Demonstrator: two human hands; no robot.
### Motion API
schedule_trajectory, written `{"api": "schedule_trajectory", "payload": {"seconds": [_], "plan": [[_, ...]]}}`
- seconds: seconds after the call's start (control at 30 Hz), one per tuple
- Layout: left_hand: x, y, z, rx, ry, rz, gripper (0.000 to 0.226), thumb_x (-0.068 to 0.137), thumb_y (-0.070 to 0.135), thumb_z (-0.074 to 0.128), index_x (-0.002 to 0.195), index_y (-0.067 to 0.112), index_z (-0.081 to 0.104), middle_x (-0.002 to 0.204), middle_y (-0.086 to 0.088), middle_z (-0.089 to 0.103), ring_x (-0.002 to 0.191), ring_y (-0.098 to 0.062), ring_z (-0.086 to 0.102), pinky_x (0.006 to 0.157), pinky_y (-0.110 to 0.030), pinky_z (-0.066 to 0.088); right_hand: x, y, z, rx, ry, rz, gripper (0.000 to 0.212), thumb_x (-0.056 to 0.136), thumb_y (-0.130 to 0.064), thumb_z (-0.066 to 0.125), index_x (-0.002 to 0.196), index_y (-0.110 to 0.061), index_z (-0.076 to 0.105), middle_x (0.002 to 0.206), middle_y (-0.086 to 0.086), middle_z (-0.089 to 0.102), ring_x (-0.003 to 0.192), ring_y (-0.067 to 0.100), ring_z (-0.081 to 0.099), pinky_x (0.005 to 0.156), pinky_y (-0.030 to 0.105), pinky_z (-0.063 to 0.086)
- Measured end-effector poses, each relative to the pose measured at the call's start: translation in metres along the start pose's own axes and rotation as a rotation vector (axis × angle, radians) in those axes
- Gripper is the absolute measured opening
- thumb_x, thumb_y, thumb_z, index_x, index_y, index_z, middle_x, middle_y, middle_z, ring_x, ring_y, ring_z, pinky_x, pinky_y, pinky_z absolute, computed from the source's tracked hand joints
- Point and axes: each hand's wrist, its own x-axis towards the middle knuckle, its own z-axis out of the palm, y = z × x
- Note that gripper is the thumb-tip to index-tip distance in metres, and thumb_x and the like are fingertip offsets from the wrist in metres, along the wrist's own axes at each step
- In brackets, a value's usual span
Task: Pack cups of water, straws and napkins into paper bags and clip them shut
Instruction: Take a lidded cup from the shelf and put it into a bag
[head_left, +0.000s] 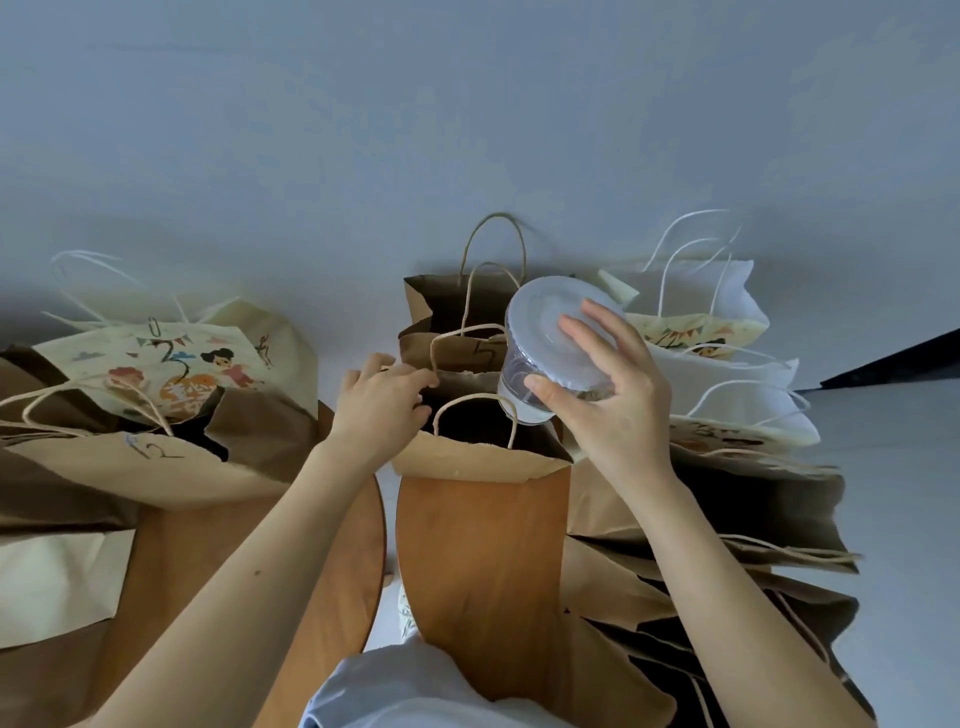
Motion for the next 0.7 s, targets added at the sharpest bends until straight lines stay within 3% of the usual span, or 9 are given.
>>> {"api": "schedule_trajectory", "payload": {"seconds": [0.1, 0.23, 0.37, 0.6, 0.7], "plan": [[0.004, -0.005, 0.007, 0.013, -0.075, 0.007, 0.047, 0.092, 0.033, 0.051, 0.138, 0.030, 0.038, 0.144, 0.005, 0.039, 0.138, -0.026, 0.016, 0.107, -0.040, 0.026, -0.001, 0.003, 0.008, 0.013, -0.031, 0.016, 0.052, 0.073, -0.039, 0.070, 0.116, -0.011, 0.063, 0.129, 0.002, 0.051, 0.120, 0.015, 0.048, 0.095, 0.008, 0.037], [0.003, -0.012, 0.017, 0.048, -0.217, 0.040, 0.087, 0.080, 0.051, 0.064, 0.147, 0.031, 0.012, 0.155, 0.003, 0.010, 0.141, -0.032, -0.004, 0.113, -0.047, 0.013, -0.006, 0.006, 0.012, 0.045, -0.088, -0.019, 0.050, 0.075, -0.035, 0.070, 0.117, -0.009, 0.060, 0.129, 0.006, 0.050, 0.122, 0.015, 0.045, 0.096, 0.014, 0.041], [0.005, -0.015, 0.027, 0.006, -0.227, 0.033, 0.114, 0.071, 0.057, 0.070, 0.148, 0.028, -0.009, 0.157, 0.002, -0.007, 0.141, -0.032, -0.013, 0.114, -0.049, 0.006, -0.010, 0.006, 0.012, 0.092, -0.199, -0.049, 0.050, 0.075, -0.034, 0.069, 0.119, -0.013, 0.056, 0.130, 0.005, 0.048, 0.124, 0.011, 0.041, 0.098, 0.016, 0.041], [0.005, -0.018, 0.032, -0.155, -0.174, 0.020, 0.127, 0.066, 0.055, 0.076, 0.146, 0.022, -0.016, 0.157, 0.001, -0.006, 0.142, -0.027, -0.012, 0.114, -0.048, 0.009, -0.022, 0.017, 0.044, 0.101, -0.334, -0.074, 0.047, 0.071, -0.032, 0.074, 0.112, -0.013, 0.062, 0.127, 0.003, 0.049, 0.122, 0.011, 0.041, 0.095, 0.014, 0.043], [0.005, -0.021, 0.029, -0.216, -0.158, 0.022, 0.130, 0.064, 0.053, 0.078, 0.146, 0.019, -0.018, 0.157, 0.000, -0.004, 0.143, -0.024, -0.010, 0.114, -0.047, 0.011, -0.027, 0.022, 0.064, 0.066, -0.355, 0.001, 0.046, 0.067, -0.027, 0.078, 0.109, -0.013, 0.064, 0.125, 0.005, 0.050, 0.119, 0.012, 0.041, 0.092, 0.013, 0.045]]}}
